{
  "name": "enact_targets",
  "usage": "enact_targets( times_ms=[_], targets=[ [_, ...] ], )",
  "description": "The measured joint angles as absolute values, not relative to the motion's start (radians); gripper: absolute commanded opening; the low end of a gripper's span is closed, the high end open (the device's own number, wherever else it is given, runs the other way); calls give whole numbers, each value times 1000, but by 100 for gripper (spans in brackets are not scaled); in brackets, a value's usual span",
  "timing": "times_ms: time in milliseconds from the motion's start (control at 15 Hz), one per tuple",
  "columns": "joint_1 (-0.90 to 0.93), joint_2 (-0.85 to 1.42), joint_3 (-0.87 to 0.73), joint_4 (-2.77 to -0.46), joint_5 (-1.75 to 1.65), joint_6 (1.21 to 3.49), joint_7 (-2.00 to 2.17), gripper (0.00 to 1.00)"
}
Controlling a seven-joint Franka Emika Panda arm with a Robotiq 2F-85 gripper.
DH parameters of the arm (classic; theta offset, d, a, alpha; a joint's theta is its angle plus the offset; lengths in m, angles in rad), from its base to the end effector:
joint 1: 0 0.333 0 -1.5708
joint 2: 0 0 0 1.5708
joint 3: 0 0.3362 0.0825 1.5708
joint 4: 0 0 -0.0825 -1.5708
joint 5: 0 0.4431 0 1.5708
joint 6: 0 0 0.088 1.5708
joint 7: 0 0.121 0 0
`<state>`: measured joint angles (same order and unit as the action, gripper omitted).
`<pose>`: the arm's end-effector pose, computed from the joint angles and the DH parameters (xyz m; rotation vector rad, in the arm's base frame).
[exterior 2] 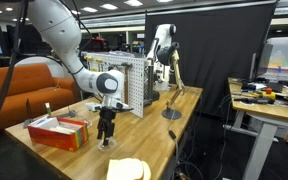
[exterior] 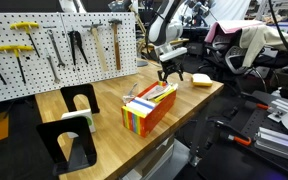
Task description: Remove the blue spoon from the box, put it in the cup, move the cup slightly to the left and then move the lid to the left too
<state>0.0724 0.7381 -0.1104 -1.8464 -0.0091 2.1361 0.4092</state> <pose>0.6190 -0.0274 0.0492 2.8439 -0.6193 -0.6230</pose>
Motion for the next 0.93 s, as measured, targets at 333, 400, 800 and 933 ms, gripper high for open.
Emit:
enact_targets(
  times_ms=[333, 400, 800, 933],
  targets=[
    [85, 740, -98, -1851, -9, 2139, 414, 100],
    [86, 742, -98, -1851, -9, 2139, 414, 100],
    [85, 743, -100, -1851, -9, 2139, 414, 100],
    [85, 743, -100, -1851, -9, 2139, 414, 100]
  ],
)
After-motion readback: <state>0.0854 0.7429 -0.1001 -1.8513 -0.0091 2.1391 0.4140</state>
